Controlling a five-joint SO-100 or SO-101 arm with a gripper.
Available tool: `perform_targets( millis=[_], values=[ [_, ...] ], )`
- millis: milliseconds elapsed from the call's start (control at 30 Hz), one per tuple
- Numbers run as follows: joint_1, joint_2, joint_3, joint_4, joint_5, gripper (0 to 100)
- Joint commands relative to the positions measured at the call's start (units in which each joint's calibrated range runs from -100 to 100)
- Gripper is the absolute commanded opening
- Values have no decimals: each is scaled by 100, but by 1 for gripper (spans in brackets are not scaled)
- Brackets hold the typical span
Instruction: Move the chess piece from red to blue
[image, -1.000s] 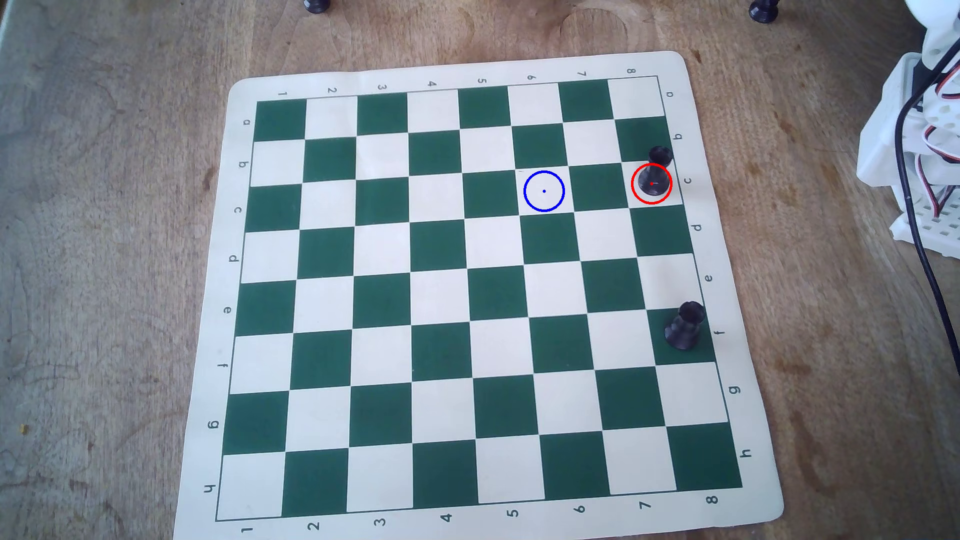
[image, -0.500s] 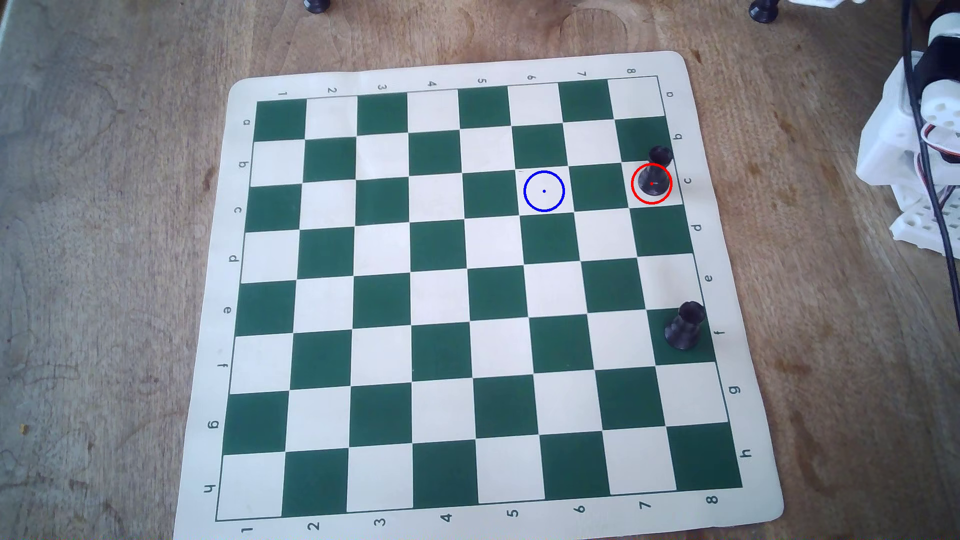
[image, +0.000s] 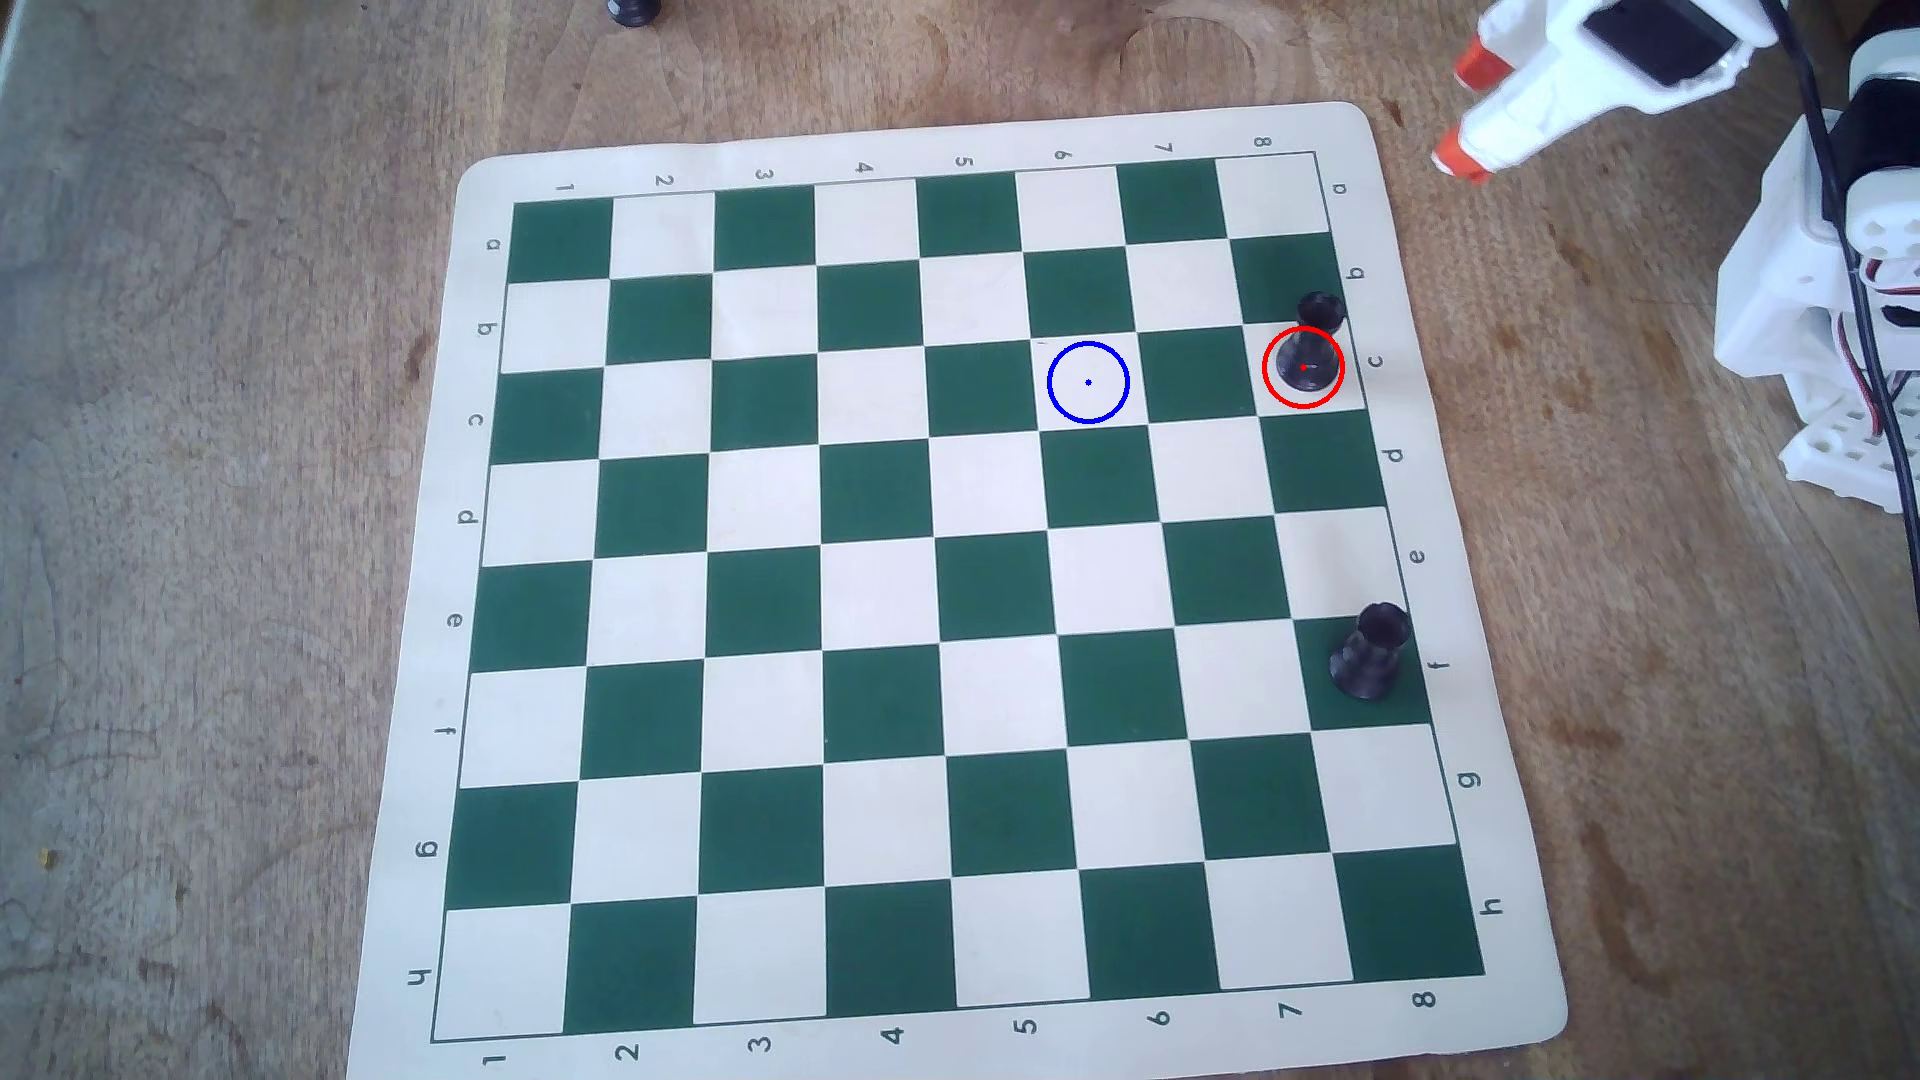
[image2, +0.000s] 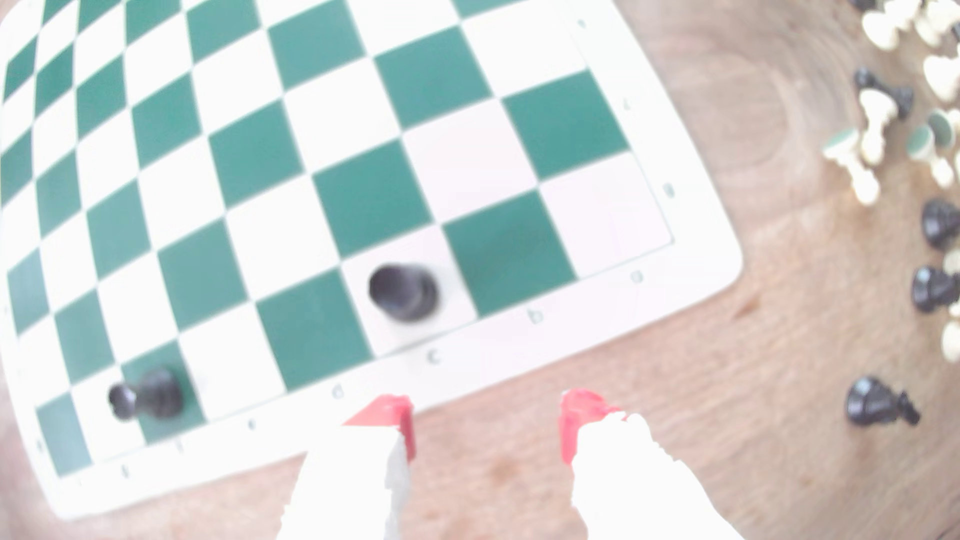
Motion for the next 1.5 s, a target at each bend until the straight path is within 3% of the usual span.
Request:
perform_targets(
  millis=[0, 167, 333, 933, 1467],
  values=[
    [-54, 466, -614, 482, 20, 14],
    [-320, 491, -596, 1023, -34, 12],
    [-742, 508, -161, 892, -171, 12],
    [-766, 2028, 1081, -2040, -508, 23],
    [-734, 2690, 1453, -3089, -586, 21]
  ],
)
